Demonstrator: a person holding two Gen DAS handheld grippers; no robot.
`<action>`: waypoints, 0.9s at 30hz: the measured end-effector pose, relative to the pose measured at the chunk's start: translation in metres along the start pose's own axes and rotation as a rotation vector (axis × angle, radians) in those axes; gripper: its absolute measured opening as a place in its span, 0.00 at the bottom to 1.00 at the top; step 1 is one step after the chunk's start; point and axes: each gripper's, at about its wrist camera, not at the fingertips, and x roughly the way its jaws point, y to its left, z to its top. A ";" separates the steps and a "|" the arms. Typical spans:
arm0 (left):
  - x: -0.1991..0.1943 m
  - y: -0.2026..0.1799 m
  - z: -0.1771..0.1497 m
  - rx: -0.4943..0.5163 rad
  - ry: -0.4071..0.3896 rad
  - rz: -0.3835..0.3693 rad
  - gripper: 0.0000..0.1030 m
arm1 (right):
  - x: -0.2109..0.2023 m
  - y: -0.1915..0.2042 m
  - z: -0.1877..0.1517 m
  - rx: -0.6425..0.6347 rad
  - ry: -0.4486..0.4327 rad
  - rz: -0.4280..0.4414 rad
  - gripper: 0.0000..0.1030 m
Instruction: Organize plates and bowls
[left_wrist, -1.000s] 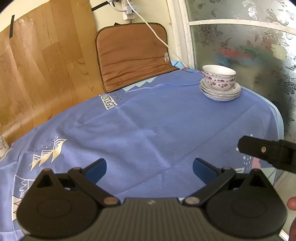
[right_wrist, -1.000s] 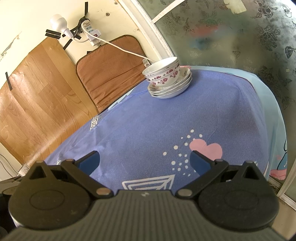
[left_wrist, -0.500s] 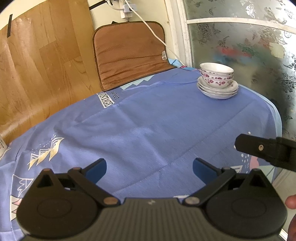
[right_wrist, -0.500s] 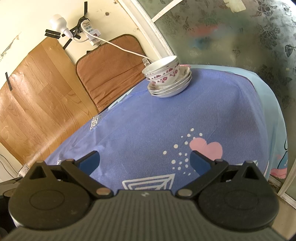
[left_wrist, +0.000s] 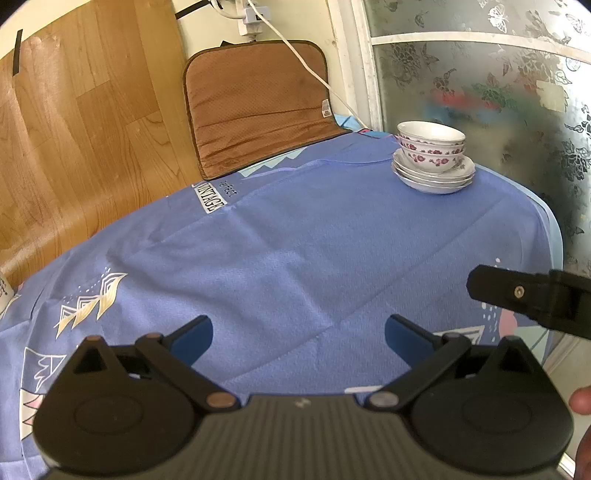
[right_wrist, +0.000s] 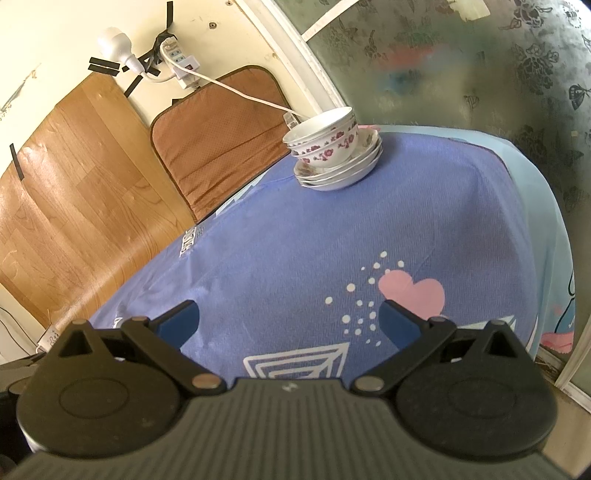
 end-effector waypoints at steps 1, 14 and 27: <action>0.000 0.000 0.000 0.000 0.000 0.000 1.00 | 0.000 0.000 0.000 0.000 0.000 0.000 1.00; 0.002 -0.001 -0.003 0.001 0.005 -0.003 1.00 | 0.000 0.000 0.000 0.001 0.000 0.000 1.00; -0.005 0.003 -0.005 0.011 -0.048 -0.021 1.00 | 0.000 -0.001 -0.001 0.000 -0.001 -0.001 1.00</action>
